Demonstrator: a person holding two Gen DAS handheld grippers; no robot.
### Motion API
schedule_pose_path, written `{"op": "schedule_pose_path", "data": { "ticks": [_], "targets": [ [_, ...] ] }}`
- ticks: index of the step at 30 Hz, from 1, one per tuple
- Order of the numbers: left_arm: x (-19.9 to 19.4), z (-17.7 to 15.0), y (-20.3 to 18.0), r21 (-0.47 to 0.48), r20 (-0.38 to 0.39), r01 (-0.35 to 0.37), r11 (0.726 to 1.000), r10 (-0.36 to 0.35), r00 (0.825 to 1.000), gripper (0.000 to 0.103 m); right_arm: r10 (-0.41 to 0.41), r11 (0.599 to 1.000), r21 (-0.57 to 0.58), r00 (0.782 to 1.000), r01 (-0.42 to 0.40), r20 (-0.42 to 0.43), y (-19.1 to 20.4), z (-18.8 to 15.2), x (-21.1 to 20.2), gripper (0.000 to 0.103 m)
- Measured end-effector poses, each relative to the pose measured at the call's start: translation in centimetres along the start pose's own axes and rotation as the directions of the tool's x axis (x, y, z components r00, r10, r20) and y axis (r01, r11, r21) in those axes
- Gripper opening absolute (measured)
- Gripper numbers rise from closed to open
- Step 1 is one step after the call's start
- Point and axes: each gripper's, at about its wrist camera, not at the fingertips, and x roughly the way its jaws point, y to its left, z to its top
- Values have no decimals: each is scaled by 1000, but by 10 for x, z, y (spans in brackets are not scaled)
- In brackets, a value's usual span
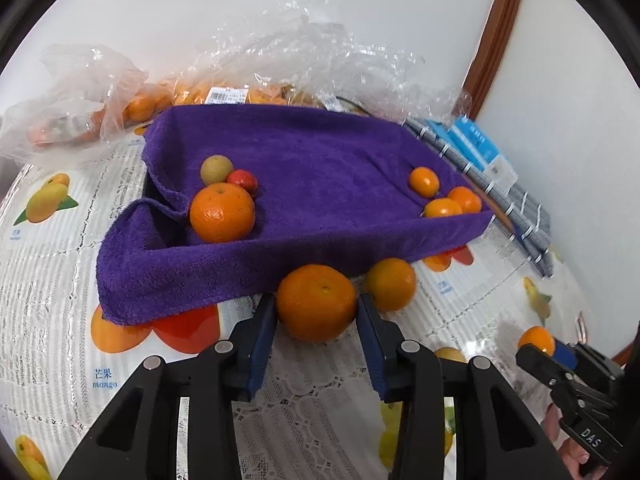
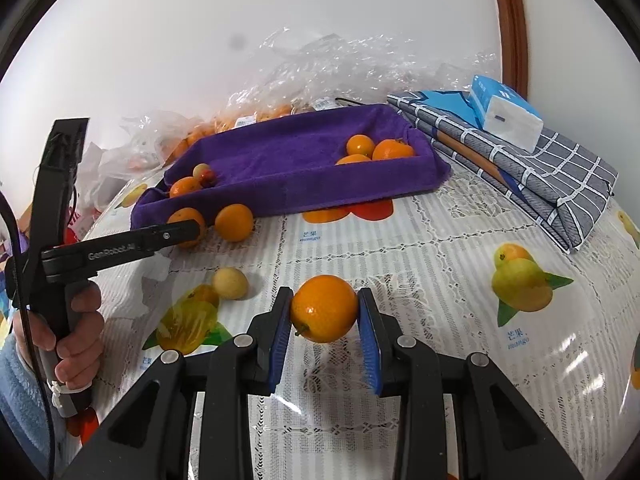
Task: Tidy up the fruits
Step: 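Grasp a round orange with the right tool while the left tool grasps a large orange, then carry both oranges over the purple towel and open both tools to release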
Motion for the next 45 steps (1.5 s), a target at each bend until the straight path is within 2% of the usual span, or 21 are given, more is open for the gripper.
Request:
{"op": "schedule_pose_path", "data": {
  "ticks": [12,16,19,24,28,35,41,45],
  "targets": [
    [-26,0,3,-17,101,65,998,-63,993,39,33,996,82,999,-34,16,-16,1,-3,32],
    [-30,3,14,-68,112,123,990,-115,987,39,59,991,124,998,-60,11,-24,1,-2,32],
    [-33,5,21,-91,133,114,989,-101,986,39,52,987,150,999,-54,17,-30,3,-2,32],
    [-41,8,31,-130,163,146,981,-124,979,39,1,992,126,1000,-4,21,-33,11,-3,32],
    [-51,10,33,-135,202,142,981,-113,973,39,10,990,138,999,-14,31,-38,25,-10,32],
    [-51,11,34,-139,208,121,983,-91,974,39,3,994,107,996,-12,87,-34,55,-30,32],
    [-61,10,33,-124,244,99,987,-67,968,39,15,996,85,993,-25,117,-25,71,-26,32],
    [-57,11,37,-138,230,90,986,-57,972,39,34,995,91,993,-45,114,-18,75,-20,32]
  ]
}}
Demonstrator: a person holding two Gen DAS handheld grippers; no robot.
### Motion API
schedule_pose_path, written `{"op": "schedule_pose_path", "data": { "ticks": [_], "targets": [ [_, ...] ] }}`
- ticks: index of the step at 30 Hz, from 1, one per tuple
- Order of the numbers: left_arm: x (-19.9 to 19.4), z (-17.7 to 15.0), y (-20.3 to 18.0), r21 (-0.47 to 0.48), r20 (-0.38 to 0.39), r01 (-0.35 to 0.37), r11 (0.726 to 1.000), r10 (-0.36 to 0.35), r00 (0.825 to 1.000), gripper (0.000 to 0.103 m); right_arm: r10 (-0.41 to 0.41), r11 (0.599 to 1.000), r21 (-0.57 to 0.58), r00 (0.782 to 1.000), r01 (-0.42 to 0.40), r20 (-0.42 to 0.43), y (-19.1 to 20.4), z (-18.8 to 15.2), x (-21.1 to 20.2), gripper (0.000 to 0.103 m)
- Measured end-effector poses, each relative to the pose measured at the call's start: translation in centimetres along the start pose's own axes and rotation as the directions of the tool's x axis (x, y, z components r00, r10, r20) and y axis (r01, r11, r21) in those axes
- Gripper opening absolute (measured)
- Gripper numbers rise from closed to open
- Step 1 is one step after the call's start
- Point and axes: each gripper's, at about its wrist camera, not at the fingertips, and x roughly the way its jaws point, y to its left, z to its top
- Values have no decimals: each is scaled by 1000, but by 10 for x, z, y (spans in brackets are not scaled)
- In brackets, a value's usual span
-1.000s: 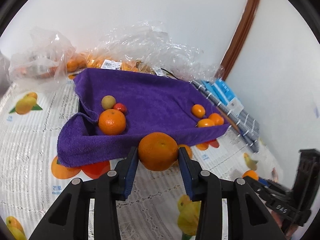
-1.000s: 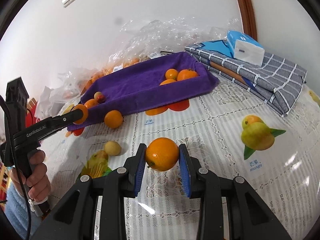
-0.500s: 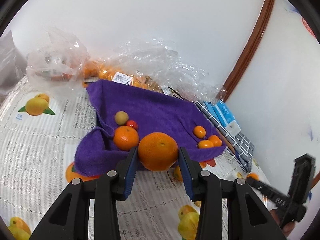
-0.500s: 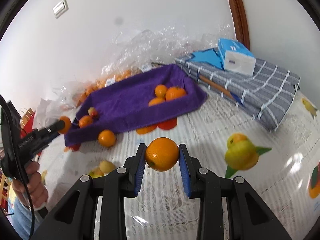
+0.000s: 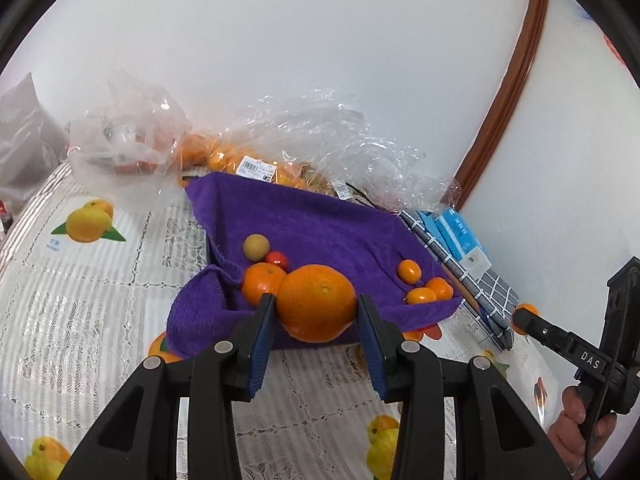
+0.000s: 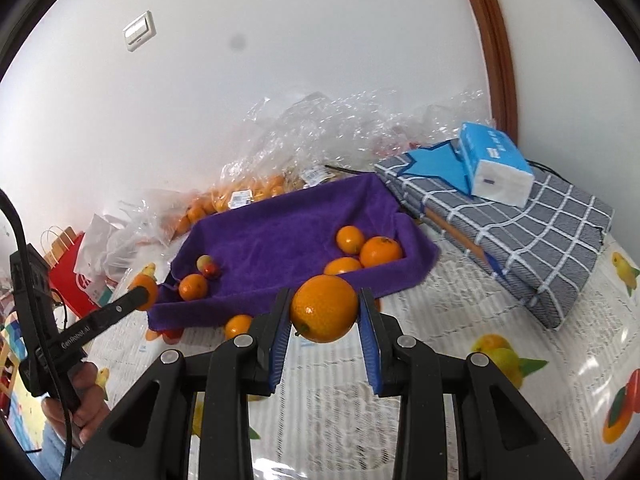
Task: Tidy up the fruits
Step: 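Carry both oranges over the purple towel and open both tools to release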
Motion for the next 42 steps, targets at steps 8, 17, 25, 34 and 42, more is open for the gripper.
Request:
{"op": "schedule_pose_path", "data": {
  "ticks": [8,17,25,34,42],
  "targets": [
    [-5,3,5,-10,32,-52,999,52,998,39,0,999,-50,1000,1,26,19,22,21,32],
    [1,6,17,-52,25,-88,995,89,996,39,-17,993,-117,1000,16,-11,27,49,67,32],
    [1,6,21,-71,24,-101,992,103,994,39,-33,989,-147,999,26,-40,21,64,114,32],
    [12,2,17,-59,-15,-71,996,71,997,39,-11,996,-86,996,3,-90,-1,54,144,32],
    [17,-2,11,-9,-18,-98,995,97,995,39,-26,993,-119,993,12,-117,8,44,156,32]
  ]
}}
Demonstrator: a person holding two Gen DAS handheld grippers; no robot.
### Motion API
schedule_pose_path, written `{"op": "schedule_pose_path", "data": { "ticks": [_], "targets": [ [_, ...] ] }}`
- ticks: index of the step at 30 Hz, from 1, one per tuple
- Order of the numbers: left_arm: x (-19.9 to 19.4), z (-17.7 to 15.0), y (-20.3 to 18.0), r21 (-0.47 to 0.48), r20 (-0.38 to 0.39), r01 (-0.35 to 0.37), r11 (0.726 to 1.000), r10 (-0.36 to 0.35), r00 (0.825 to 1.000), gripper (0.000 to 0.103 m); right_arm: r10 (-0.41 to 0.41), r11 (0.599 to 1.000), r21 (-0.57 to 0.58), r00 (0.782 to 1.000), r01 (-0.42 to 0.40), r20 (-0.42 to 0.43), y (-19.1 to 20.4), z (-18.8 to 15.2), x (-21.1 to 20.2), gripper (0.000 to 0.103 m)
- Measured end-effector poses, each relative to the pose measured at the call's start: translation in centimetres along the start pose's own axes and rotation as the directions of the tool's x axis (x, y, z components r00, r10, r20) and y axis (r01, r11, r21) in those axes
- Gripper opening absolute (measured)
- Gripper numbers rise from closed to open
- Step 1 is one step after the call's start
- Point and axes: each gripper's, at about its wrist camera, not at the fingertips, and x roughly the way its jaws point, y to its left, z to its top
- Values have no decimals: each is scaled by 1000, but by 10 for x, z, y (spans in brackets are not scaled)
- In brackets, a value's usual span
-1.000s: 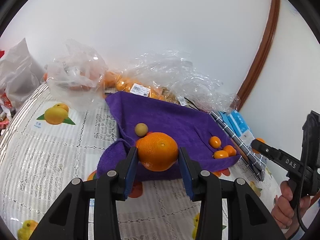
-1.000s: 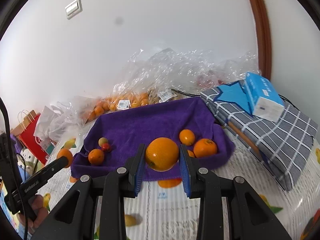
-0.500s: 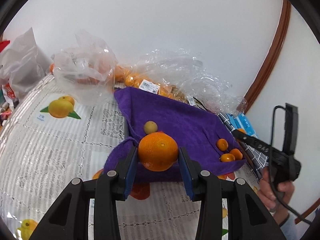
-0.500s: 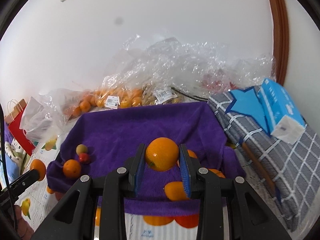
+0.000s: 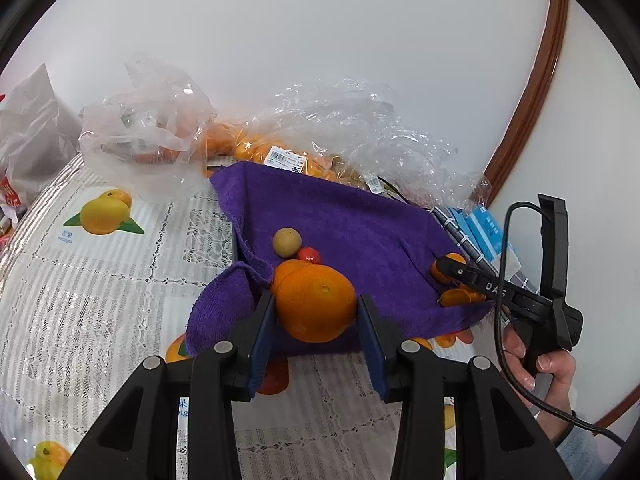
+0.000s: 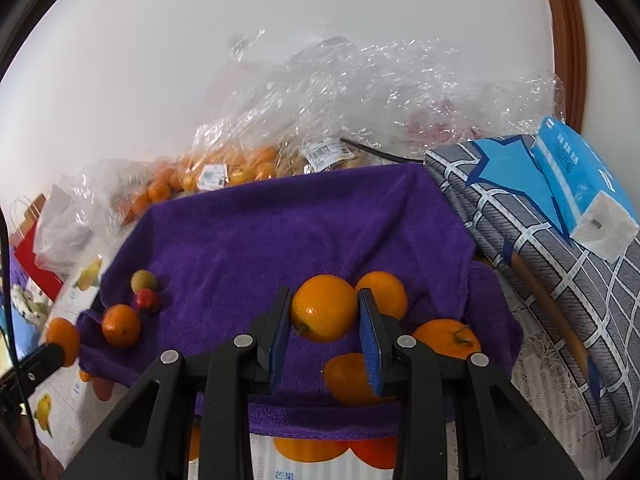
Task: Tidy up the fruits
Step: 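Carry both oranges over the purple towel and open both tools to release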
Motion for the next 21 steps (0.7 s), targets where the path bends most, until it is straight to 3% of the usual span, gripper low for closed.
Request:
{"op": "schedule_pose_path", "data": {
  "ticks": [8,12,21],
  "targets": [
    [-2,0,-8,34,18,-38,999,37,999,39,7,999,40,999,-6,-47,-6,-3,5,34],
    [-1,9,-23,28,-1,-16,999,16,1000,39,18,998,58,999,-17,-27,-12,-3,-4,44],
    [48,29,-61,46,-93,-37,998,41,995,39,-2,996,85,999,-2,52,-24,6,-33,50]
  ]
}}
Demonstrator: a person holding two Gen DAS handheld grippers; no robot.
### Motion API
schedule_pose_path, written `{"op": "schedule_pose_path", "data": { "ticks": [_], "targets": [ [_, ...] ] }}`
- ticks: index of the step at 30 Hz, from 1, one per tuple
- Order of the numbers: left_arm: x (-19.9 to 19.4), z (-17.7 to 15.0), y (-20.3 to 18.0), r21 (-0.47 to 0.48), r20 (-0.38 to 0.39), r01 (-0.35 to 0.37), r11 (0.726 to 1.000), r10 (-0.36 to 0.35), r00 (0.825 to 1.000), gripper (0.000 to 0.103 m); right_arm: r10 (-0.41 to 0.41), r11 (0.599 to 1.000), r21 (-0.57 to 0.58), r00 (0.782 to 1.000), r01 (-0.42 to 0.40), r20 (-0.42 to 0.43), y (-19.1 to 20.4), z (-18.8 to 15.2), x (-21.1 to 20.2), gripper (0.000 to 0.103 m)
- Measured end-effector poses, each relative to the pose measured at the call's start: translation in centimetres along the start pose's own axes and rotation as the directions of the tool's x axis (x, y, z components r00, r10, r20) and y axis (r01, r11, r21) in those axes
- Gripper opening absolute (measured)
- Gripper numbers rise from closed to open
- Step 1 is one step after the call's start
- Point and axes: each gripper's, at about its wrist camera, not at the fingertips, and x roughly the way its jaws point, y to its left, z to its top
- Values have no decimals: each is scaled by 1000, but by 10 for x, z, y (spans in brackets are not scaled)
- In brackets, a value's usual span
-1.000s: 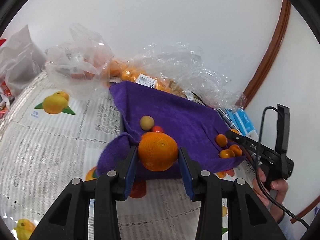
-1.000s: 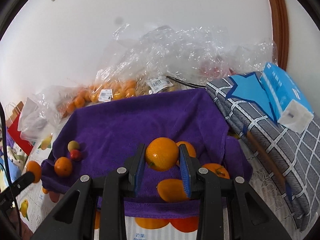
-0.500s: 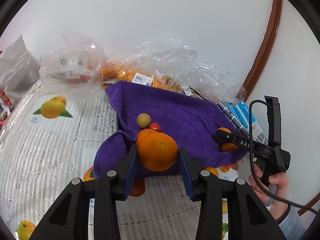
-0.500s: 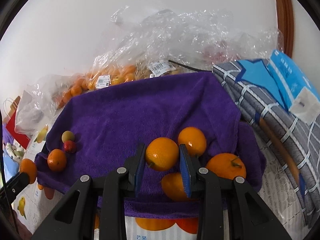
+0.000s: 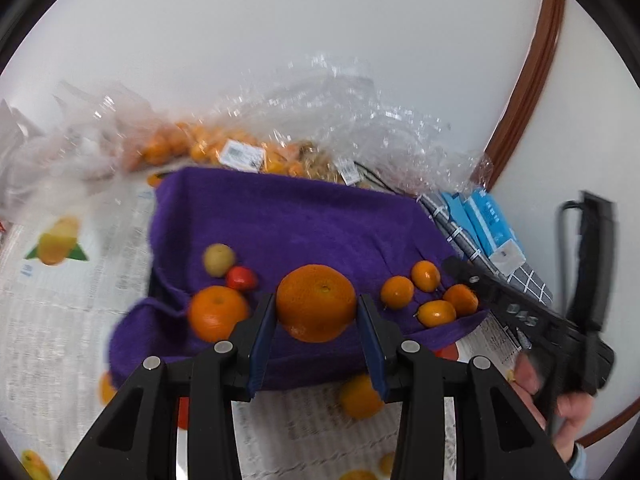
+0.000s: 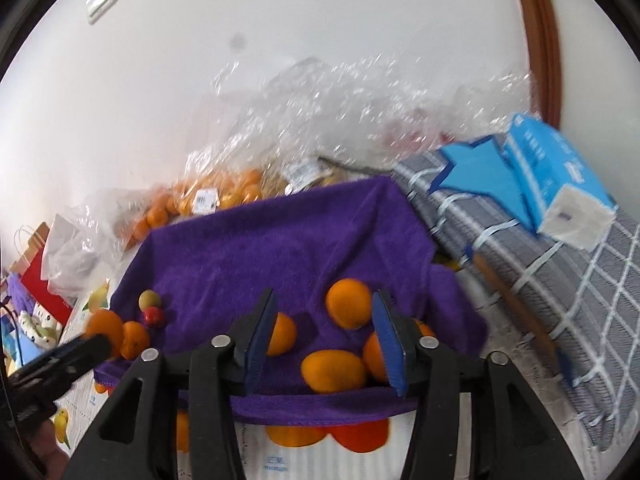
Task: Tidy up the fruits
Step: 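Carry both oranges over the purple towel and open both tools to release, then withdraw both tools and grasp a small yellow fruit with the right tool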
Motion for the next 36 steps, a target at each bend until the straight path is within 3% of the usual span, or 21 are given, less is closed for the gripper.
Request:
{"op": "schedule_pose_path", "data": {
  "ticks": [5,10,16,18,19,26,28,32,36],
  "targets": [
    [24,-4,-6,27,-26,-86,996,86,996,39,-66,998,0,996,66,58,-12,6,-13,51],
    [35,-11,-3,43,-36,-115,992,116,993,39,-66,997,43,997,64,42,-23,9,-9,51],
    [35,-15,-4,67,-16,-73,995,75,997,41,-71,998,5,997,70,31,-16,5,-5,51],
    [29,-16,-5,67,-7,-35,997,36,999,55,-72,997,-5,997,72,34,-13,4,-5,51],
    [27,-16,-6,70,2,-31,997,31,1000,57,-69,998,-5,997,69,36,-13,4,-5,52],
    [-2,-8,0,68,122,-58,996,50,991,57,-96,993,-58,994,99,49,1,-4,-19,54],
    [-12,-5,5,49,150,-100,994,92,984,56,-77,995,-66,996,79,36,8,-12,-32,53],
    [-22,-4,13,62,133,-155,986,146,980,56,-10,994,-112,1000,10,0,32,-39,-62,53],
    [-37,-15,25,65,139,-125,990,115,984,56,28,981,-192,997,-41,-67,62,-76,-73,51]
  ]
}}
